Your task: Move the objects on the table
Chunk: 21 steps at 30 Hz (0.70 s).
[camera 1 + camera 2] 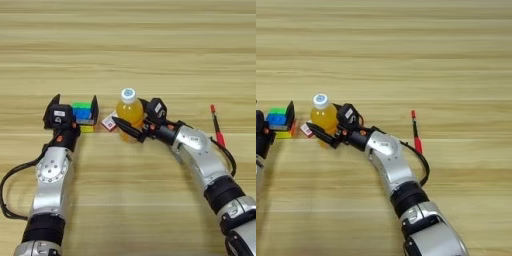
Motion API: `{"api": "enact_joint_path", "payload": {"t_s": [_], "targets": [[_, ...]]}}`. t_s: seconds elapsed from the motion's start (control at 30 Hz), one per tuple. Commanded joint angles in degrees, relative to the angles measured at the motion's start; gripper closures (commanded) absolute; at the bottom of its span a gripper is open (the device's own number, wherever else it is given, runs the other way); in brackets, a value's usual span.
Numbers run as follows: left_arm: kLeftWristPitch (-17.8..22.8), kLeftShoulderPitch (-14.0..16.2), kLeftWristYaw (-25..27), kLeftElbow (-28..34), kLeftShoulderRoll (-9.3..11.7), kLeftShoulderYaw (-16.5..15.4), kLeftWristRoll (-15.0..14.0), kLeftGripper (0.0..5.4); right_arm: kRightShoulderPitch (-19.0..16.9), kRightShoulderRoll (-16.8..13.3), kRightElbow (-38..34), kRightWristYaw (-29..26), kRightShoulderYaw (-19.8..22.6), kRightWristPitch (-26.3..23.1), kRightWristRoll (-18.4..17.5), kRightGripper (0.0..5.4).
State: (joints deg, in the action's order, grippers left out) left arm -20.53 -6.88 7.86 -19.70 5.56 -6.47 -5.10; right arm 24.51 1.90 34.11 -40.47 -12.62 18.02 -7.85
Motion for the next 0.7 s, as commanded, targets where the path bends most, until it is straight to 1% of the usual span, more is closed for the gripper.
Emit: {"api": "enact_joint_path", "payload": {"t_s": [0.03,0.23,0.37,0.53,0.7], "targets": [[0.05,0.45,-0.16,0.44,-0.10,0.27,0.26,0.00,1.94,-0.87,-3.73,1.45,2.69,-0.37,-1.03,1.83],[0.11,0.60,-0.14,0.70,-0.12,0.34,0.29,0.00,3.29,-2.79,-7.32,4.56,7.04,-2.10,-2.15,1.83],[0.12,0.59,-0.15,0.73,-0.14,0.37,0.31,0.00,4.15,-4.05,-7.99,6.78,9.51,-2.52,-2.47,1.83],[0.16,0.63,-0.10,0.87,-0.10,0.36,0.28,0.00,5.98,-5.39,-6.55,10.62,13.02,-2.66,-2.67,1.83],[0.29,0.80,-0.04,1.15,-0.06,0.40,0.28,0.00,8.30,-6.27,-2.14,13.85,15.72,-2.53,-2.62,1.83]]}}
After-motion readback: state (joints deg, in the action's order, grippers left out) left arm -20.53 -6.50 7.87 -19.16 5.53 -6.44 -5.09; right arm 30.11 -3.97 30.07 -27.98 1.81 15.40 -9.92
